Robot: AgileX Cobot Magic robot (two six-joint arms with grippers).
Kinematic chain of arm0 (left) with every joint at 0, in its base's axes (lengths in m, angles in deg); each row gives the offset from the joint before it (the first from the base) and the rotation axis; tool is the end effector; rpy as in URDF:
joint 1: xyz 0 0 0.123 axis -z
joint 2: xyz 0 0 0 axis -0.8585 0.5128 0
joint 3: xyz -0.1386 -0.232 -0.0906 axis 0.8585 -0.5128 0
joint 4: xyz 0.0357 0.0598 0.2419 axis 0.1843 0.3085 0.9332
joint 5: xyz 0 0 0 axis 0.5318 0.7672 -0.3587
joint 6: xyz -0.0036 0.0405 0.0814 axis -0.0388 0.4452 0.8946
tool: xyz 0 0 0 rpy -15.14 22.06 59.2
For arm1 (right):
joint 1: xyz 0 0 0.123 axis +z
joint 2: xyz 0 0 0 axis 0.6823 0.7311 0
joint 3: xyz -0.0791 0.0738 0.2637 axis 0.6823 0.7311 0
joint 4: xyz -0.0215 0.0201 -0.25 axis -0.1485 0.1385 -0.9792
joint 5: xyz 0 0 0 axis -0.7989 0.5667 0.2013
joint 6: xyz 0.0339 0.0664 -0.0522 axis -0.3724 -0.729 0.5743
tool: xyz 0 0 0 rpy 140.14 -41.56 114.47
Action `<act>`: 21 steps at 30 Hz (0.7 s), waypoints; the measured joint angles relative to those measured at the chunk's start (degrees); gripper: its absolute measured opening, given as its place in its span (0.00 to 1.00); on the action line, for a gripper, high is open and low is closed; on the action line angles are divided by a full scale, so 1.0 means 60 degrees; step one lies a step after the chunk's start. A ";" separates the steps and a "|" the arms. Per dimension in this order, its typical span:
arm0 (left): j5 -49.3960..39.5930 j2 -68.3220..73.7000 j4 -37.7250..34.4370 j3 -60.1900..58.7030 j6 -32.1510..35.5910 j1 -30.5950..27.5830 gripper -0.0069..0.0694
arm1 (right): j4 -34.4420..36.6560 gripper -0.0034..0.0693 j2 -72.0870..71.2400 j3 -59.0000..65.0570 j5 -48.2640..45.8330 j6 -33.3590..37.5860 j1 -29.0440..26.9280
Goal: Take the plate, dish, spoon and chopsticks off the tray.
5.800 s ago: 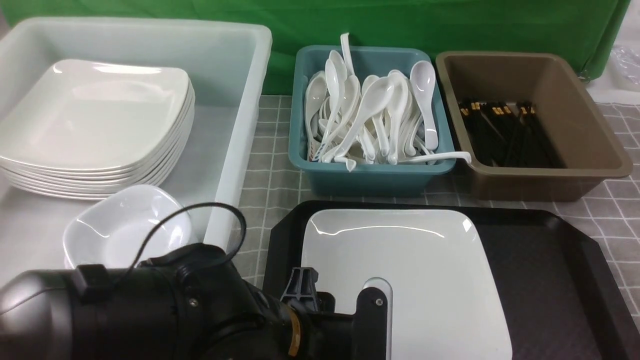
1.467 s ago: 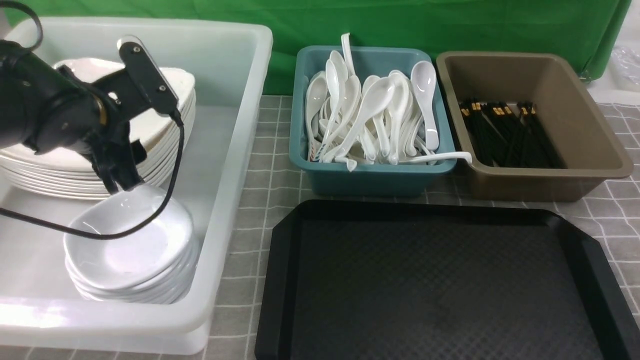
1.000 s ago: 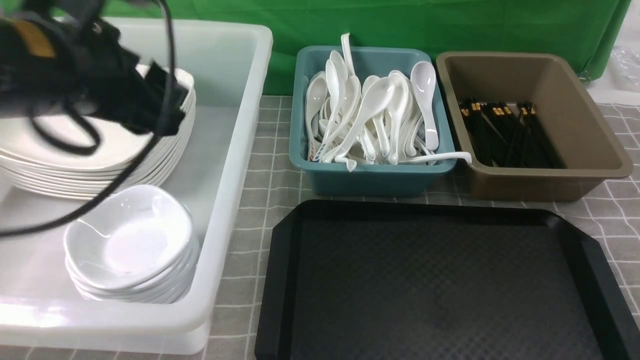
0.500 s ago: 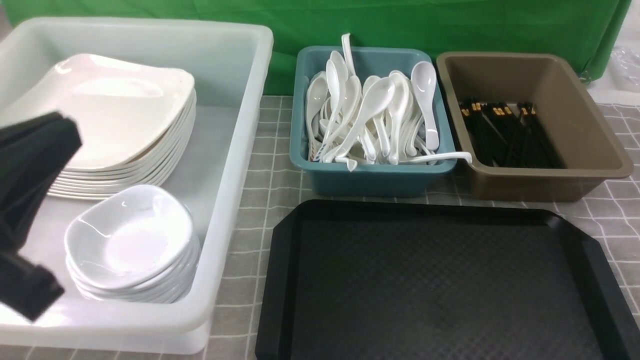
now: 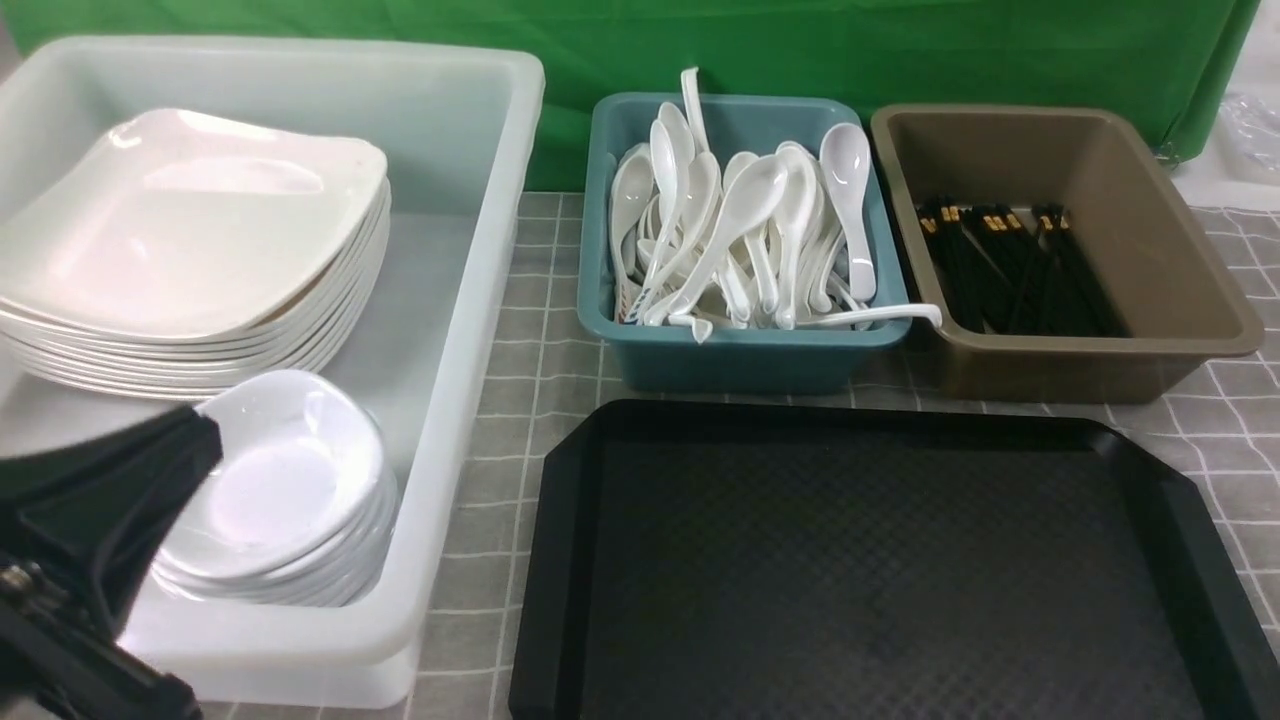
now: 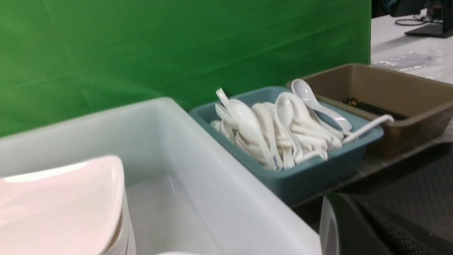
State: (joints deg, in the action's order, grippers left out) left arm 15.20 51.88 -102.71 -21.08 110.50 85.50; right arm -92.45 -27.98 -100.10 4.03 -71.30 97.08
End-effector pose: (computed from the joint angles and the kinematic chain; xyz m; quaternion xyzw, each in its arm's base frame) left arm 0.0935 -0.0463 0.2775 0.2159 0.6989 -0.1090 0.6731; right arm 0.0562 0.0574 0.4027 -0.2447 0.7897 0.2712 0.4929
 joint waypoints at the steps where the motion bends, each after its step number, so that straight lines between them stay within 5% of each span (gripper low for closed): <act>1: 0.0000 0.0000 0.0000 -0.0108 0.0000 0.0000 0.11 | 0.0000 0.24 0.0000 0.0012 0.0000 0.0000 -0.0170; 8: 0.0000 0.0000 0.0033 -0.0625 0.0000 0.0000 0.11 | 0.0870 0.08 -0.0627 0.0836 0.0210 0.1944 -0.3205; 12: 0.0000 0.0000 0.0033 -0.0966 0.0000 0.0000 0.11 | 0.1660 0.07 -0.1996 0.3473 0.2530 0.4682 -0.5940; 15: 0.0000 0.0009 0.0033 -0.1087 0.0000 0.0000 0.11 | 0.2301 0.07 -0.2954 0.5256 0.3702 0.5090 -0.7293; 21: 0.0000 0.0009 0.0033 -0.1113 0.0000 0.0000 0.11 | 0.2732 0.07 -0.4500 0.8150 0.5873 0.4822 -0.8573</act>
State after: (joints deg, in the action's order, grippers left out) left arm 15.20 51.93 -102.52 -27.75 110.50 85.50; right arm -76.05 -54.98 -51.20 39.26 -42.36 45.64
